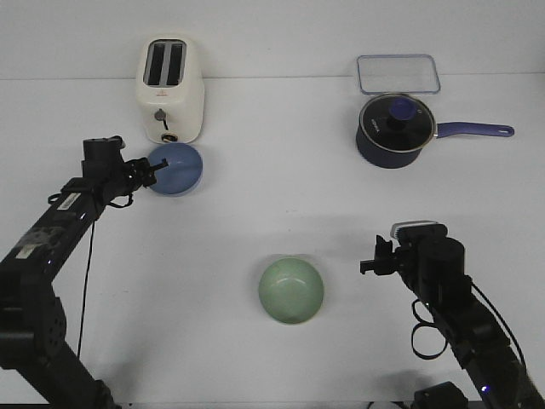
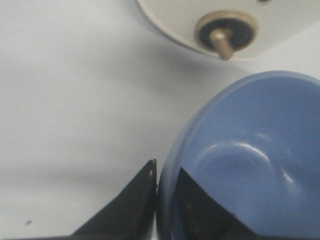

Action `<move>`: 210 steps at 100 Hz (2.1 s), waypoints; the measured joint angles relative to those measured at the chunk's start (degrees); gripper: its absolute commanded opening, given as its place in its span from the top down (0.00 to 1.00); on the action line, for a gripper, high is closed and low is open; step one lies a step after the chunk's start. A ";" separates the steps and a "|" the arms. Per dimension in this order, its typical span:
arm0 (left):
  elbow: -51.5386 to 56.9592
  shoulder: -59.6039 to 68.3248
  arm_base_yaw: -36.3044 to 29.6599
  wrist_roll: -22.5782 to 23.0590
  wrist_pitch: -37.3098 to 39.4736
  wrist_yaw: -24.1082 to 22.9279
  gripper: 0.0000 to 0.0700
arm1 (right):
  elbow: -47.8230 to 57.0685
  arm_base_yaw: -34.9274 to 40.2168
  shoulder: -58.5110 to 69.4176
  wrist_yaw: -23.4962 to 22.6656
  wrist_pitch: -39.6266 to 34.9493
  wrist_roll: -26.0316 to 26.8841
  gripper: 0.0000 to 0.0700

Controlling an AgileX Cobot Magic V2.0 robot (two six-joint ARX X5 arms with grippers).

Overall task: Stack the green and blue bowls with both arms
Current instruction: 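Carry the blue bowl with the left gripper over the green bowl, then lower the blue bowl into the green bowl and release it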

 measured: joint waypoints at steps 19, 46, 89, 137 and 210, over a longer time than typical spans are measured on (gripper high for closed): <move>-0.13 -11.28 -1.44 2.27 -6.38 8.22 0.98 | -4.94 -3.52 -0.55 -0.15 2.64 0.02 0.60; -16.81 -26.56 -14.21 4.37 -4.63 10.29 0.98 | -6.19 -4.28 -0.55 -0.48 3.43 0.02 0.60; -23.39 -26.60 -37.44 -0.61 5.57 7.80 0.98 | -6.19 -4.28 -0.55 -3.65 3.39 0.04 0.60; -23.41 -20.17 -42.64 -0.57 9.05 7.39 0.46 | -6.19 -4.28 -0.55 -3.67 3.39 0.11 0.60; -30.10 -53.81 -16.72 15.91 6.03 -18.25 0.98 | -9.05 -4.28 -20.11 -4.13 9.53 -3.65 1.00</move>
